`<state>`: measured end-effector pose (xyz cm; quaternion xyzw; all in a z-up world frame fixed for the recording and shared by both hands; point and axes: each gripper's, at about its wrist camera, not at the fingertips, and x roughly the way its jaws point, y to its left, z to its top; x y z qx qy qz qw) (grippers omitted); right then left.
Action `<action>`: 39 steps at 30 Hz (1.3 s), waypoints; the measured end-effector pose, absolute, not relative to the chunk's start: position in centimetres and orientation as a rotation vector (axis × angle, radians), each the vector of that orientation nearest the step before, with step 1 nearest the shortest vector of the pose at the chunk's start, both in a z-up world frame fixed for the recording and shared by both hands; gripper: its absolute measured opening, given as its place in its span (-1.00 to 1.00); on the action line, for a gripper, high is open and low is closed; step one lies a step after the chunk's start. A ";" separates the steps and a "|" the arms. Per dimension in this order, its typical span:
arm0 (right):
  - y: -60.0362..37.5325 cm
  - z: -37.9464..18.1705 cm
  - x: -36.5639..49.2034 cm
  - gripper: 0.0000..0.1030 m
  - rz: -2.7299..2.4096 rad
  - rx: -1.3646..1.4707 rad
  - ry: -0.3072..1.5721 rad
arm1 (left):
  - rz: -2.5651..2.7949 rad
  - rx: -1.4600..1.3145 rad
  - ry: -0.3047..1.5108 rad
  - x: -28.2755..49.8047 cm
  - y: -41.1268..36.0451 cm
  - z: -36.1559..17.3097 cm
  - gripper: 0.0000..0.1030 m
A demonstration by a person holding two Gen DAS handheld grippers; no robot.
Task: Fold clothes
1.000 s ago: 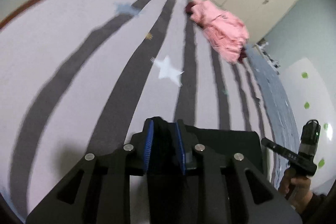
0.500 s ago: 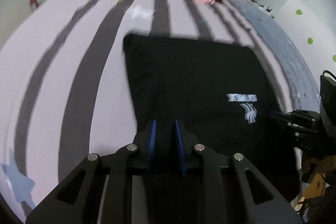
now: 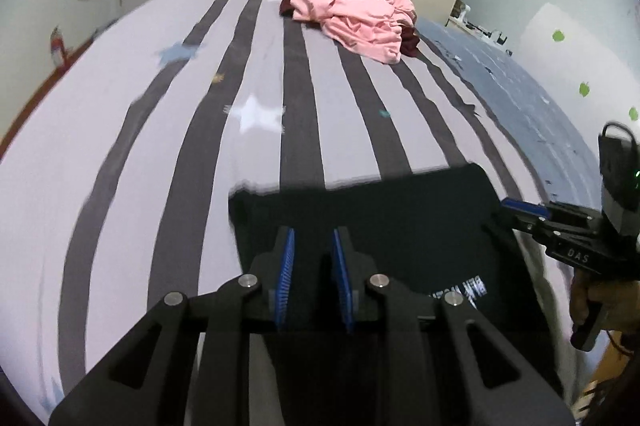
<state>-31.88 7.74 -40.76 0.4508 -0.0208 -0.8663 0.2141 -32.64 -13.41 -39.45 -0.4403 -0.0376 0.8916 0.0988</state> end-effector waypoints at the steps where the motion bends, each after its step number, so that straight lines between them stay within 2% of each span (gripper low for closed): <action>1: 7.2 -41.1 -33.5 -0.69 -2.419 1.247 -0.051 | 2.646 -1.304 -0.077 -33.7 -13.2 -39.8 -0.65; 4: 6.0 -42.4 -37.9 -0.69 -2.459 1.257 -0.035 | 2.666 -1.423 0.028 -36.4 -13.6 -42.8 -0.66; 7: 6.0 -44.3 -40.1 -0.70 -2.475 1.316 -0.028 | 2.667 -1.443 0.015 -37.1 -13.9 -44.6 -0.67; 10: 6.1 -45.0 -40.7 -0.76 -2.481 1.322 0.004 | 2.686 -1.426 -0.083 -36.8 -14.4 -43.1 -0.67; 12: 6.3 -44.0 -40.3 -0.67 -2.477 1.311 -0.019 | 2.675 -1.376 -0.187 -34.8 -14.9 -41.2 -0.67; 15: 7.5 -41.8 -38.1 -0.66 -2.460 1.267 -0.120 | 2.637 -1.312 -0.307 -31.0 -15.3 -38.7 -0.67; 19: 8.0 -40.0 -31.5 -0.60 -2.390 1.240 -0.130 | 2.553 -1.325 -0.340 -23.7 -13.8 -37.0 -0.67; 21: 8.0 -39.9 -28.5 -0.50 -2.345 1.259 -0.130 | 2.514 -1.364 -0.312 -20.6 -12.6 -37.5 -0.67; 24: 7.6 -40.8 -24.3 -0.48 -2.281 1.304 -0.094 | 2.516 -1.460 -0.225 -19.0 -12.0 -40.3 -0.67; 27: 7.5 -43.6 -21.3 -0.47 -2.260 1.371 -0.006 | 2.519 -1.521 -0.201 -17.9 -12.4 -43.5 -0.84; 28: 7.7 -44.6 -20.7 -0.48 -2.268 1.365 0.019 | 2.528 -1.519 -0.232 -18.0 -12.6 -43.4 -0.90; 33: 8.5 -44.3 -20.2 -0.53 -2.277 1.343 -0.009 | 2.574 -1.477 -0.276 -17.4 -12.8 -41.3 -0.88; 36: 9.0 -42.5 -20.2 -0.45 -2.310 1.348 -0.055 | 2.580 -1.452 -0.317 -15.9 -12.7 -40.5 -0.86; 39: 10.2 -41.1 -19.3 -0.33 -2.337 1.340 -0.126 | 2.570 -1.524 -0.271 -14.2 -12.4 -42.3 -0.84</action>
